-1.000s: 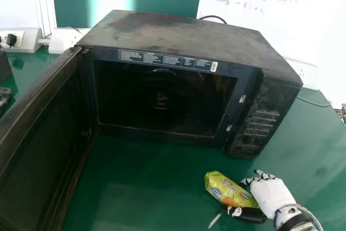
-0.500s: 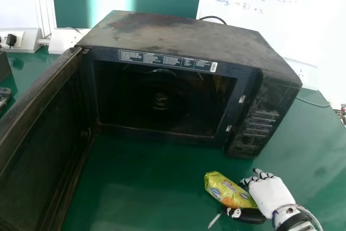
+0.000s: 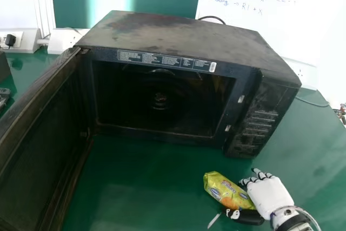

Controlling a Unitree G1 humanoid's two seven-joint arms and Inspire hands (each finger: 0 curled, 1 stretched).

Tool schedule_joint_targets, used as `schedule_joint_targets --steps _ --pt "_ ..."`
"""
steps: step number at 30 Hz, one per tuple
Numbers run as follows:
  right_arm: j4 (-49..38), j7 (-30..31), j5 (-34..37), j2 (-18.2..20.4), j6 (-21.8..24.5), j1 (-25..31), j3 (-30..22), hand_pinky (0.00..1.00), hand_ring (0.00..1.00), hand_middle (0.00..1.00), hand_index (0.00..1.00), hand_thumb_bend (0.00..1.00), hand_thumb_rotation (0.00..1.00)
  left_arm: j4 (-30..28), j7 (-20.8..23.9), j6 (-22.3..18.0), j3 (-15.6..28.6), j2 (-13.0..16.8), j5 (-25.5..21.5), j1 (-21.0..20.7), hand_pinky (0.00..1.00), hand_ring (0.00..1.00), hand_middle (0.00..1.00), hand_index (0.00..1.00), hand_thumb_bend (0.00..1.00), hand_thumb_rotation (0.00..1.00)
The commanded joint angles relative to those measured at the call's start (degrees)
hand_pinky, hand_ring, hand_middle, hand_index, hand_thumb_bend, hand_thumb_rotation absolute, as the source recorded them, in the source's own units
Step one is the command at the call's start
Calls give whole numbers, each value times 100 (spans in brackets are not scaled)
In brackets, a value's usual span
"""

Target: Put biscuit inside oven

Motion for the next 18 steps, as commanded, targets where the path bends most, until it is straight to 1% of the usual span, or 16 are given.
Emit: schedule_joint_targets --steps 1,4,5,7,11,12,13,16,18 --pt "55 -9 48 34 -105 119 118 83 78 81 79 91 46 -69 20 12 -20 -21 18 75 75 88 95 98 89 98" --pt "61 -31 125 85 -89 95 156 79 76 79 78 89 44 -77 3 18 -23 -11 9 82 75 88 96 98 88 98" --pt "73 -50 167 104 -93 87 165 76 75 78 77 89 43 -69 -7 13 -21 -6 1 83 76 89 96 98 89 98" --pt "99 -69 294 121 -109 74 172 70 72 76 74 87 39 -62 -14 -9 -20 -11 -11 79 76 89 96 98 88 97" --pt "173 -168 535 125 -148 54 172 65 68 72 72 86 33 -95 15 -7 -19 -29 27 95 75 88 95 98 89 97" --pt "187 -219 560 132 -157 49 178 63 67 70 71 85 32 -103 16 -1 -19 -33 21 99 74 88 95 98 89 98" --pt "205 -299 555 131 -183 45 187 58 65 69 70 85 31 -112 13 7 -21 -36 10 104 74 88 95 98 89 98" --pt "241 -468 558 137 -223 28 219 40 54 62 67 83 28 -140 17 27 -22 -48 -7 113 73 88 95 98 88 98" --pt "266 -538 625 183 -219 3 228 34 50 58 65 81 24 -148 16 28 -21 -50 -10 118 74 88 95 98 88 98"
